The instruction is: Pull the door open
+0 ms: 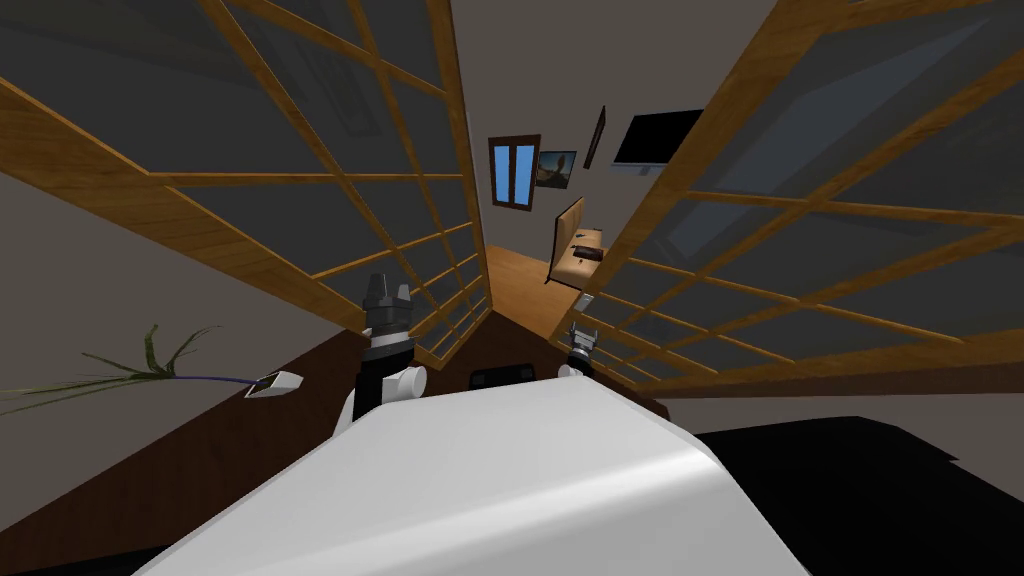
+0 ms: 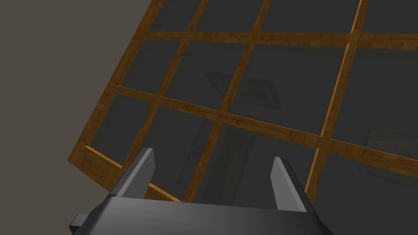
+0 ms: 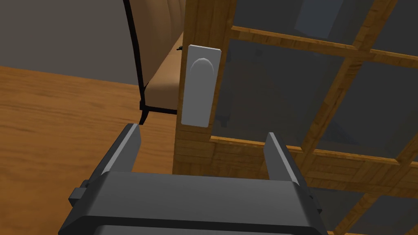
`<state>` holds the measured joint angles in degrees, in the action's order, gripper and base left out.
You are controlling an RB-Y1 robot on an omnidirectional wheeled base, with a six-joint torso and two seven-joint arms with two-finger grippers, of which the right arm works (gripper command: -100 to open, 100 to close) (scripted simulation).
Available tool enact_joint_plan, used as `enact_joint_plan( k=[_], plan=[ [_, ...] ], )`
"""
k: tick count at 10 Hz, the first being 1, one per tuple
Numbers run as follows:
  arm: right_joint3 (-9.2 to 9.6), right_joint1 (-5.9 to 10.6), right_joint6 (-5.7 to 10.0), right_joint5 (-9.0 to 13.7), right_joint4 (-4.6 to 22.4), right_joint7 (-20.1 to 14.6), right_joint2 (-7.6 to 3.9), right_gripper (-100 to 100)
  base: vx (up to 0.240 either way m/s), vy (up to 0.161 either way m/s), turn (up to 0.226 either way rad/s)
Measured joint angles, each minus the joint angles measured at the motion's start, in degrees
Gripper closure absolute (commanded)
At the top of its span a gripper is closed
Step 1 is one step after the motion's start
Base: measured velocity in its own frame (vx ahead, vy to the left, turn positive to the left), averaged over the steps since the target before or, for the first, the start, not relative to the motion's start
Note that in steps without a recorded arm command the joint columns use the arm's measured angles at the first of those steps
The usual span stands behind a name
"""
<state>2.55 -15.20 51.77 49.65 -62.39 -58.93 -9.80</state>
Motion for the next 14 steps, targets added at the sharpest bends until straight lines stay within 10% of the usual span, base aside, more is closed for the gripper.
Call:
enact_joint_plan(
  k=[7,14],
  plan=[
    [0.05,1.44,2.06,4.12,5.95,-4.67,-0.47,-100,0.077,-0.056,0.087],
    [1.0,0.26,2.86,3.43,9.69,-12.2,-5.62,-100,0.132,-0.002,-0.029]
  ],
)
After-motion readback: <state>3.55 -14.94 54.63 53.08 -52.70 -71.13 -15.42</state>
